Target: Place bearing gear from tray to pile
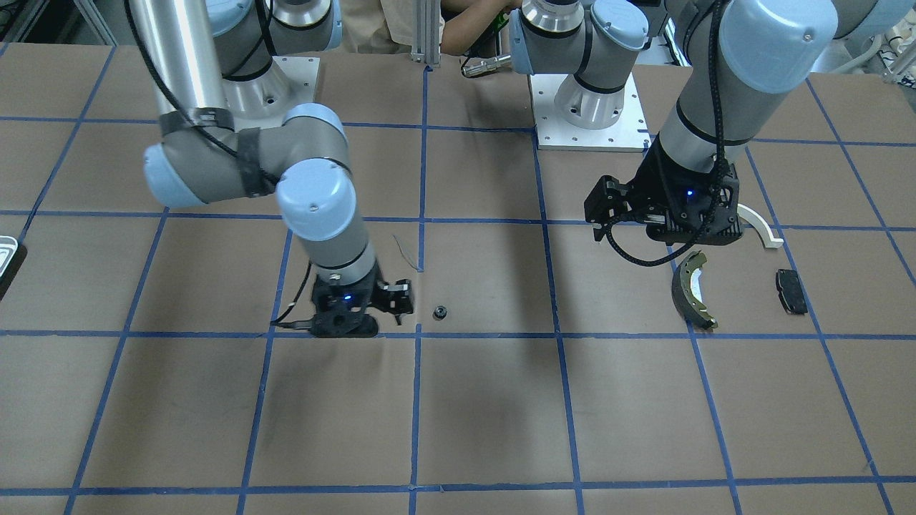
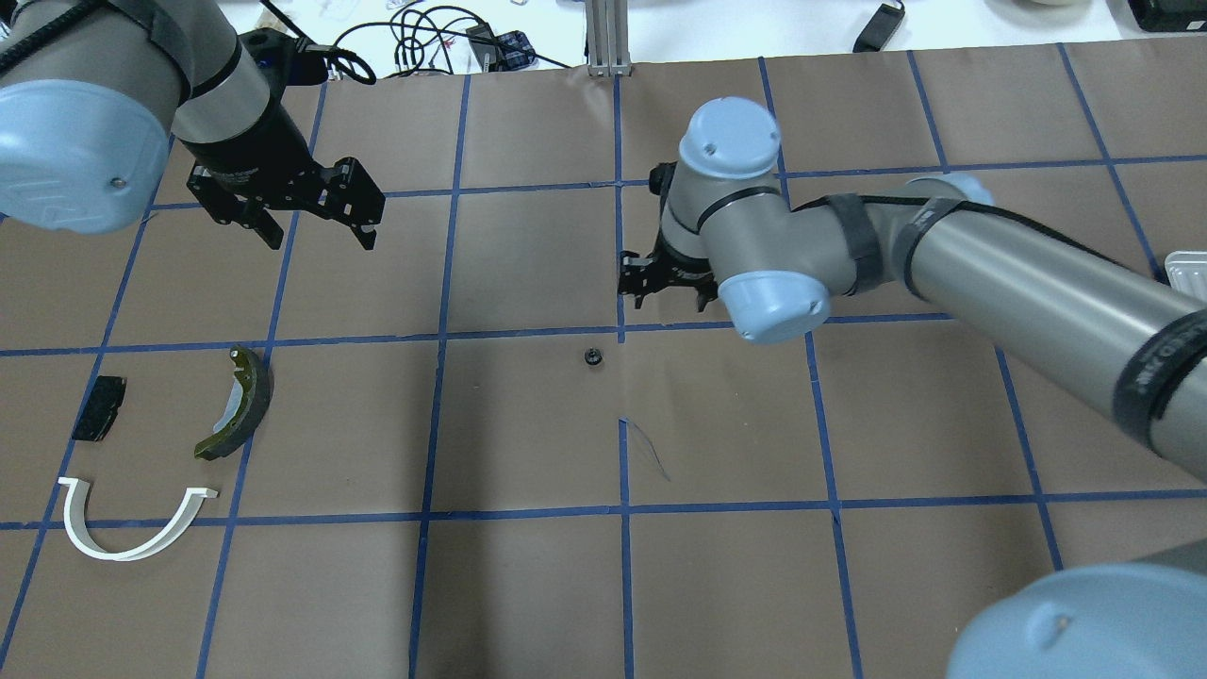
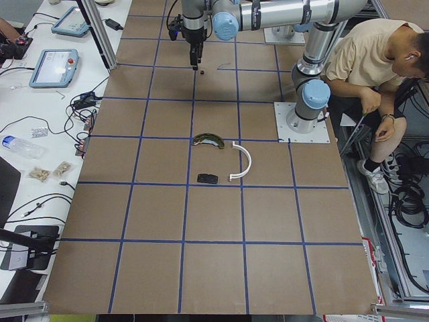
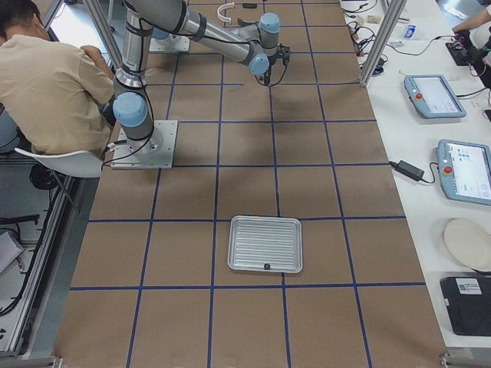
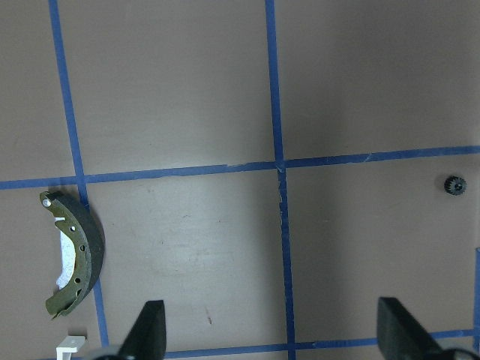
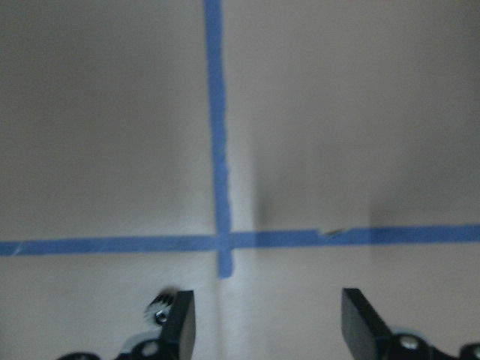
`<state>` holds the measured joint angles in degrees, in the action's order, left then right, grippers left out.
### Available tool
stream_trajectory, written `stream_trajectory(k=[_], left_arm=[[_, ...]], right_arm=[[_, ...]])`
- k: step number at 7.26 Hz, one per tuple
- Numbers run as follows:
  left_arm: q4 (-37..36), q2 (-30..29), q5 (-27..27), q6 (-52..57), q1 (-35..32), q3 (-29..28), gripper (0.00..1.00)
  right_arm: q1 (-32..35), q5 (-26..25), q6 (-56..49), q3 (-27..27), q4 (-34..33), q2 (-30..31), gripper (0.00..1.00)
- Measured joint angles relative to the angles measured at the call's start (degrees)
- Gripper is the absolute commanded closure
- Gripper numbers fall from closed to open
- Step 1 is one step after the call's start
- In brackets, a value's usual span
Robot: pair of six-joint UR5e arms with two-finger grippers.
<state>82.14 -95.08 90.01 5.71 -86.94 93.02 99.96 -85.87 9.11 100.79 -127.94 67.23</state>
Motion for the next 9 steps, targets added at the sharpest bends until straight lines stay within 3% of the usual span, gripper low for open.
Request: stream_trajectory(k=[1, 3, 6, 9], left_arm=[[-1.86, -1.05, -0.34, -2.68, -1.39, 0.19, 0.0], [-7.58, -5.24, -0.59, -7.66, -7.92, 0.71, 0.0], [-16.36, -14.37, -1.35, -14.41, -16.26, 0.79, 0.0], [-22.93, -21.88, -3.99, -18.73, -20.1, 0.83, 0.0]], right_arm=[[-6.44, -4.09, -11.65, -1.56, 3.08, 1.4, 0.0], [-19.07, -7.41, -34.36, -3.13, 6.21, 3.68, 0.0], [-38.62, -7.59, -68.47, -3.26, 8.32, 4.5, 0.0], [-52.82, -7.65, -103.53, -3.33, 7.22, 3.4, 0.0]])
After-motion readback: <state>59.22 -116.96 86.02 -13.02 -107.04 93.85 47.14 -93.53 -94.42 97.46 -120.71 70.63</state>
